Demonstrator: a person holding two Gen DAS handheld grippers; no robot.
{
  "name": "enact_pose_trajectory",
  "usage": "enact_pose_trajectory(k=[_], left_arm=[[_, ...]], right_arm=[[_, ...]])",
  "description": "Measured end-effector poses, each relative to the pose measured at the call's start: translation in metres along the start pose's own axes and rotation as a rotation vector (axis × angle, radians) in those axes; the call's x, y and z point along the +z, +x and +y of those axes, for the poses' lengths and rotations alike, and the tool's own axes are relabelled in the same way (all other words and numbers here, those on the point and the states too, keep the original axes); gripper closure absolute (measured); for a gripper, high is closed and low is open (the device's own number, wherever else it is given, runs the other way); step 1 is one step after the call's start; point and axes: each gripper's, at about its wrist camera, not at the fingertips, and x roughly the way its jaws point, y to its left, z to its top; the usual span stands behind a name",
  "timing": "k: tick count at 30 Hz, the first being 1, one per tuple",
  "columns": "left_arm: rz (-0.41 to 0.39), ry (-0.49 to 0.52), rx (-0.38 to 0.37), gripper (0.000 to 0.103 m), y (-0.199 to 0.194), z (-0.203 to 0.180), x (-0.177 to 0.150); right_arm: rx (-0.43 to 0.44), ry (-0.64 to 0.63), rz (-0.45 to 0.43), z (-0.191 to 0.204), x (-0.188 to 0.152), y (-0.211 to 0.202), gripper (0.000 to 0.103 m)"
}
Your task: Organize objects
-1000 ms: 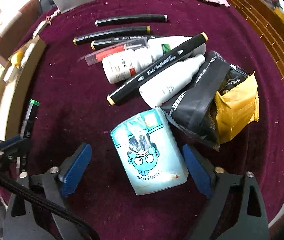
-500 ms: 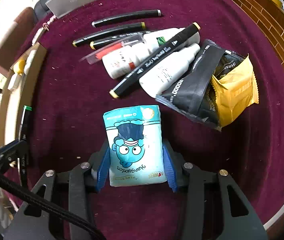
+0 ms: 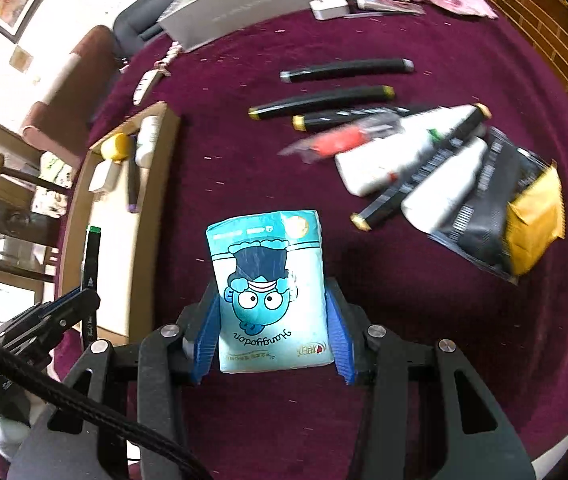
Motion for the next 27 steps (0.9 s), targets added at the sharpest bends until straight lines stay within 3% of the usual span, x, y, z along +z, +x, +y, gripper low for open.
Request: enact_pose_trajectory(k=[13,18,27], left_arm=[[-0.016,-0.083,0.098,0.091,0.011,0.092,0.021],[-0.005,-0.085,0.107,0.091,0.024,0.110,0.030],[0.007,-0.064,0.109,0.091,0.040,0.118,0.039]], right_arm=[[0.146,-0.067,0.060,0.101,0.032,0.042,0.056],[0.155,-0.079,0.097,0.138,0.046,0.076,0.056],[0.127,-0.072,0.111,0.169,0.061,0.105,0.056]])
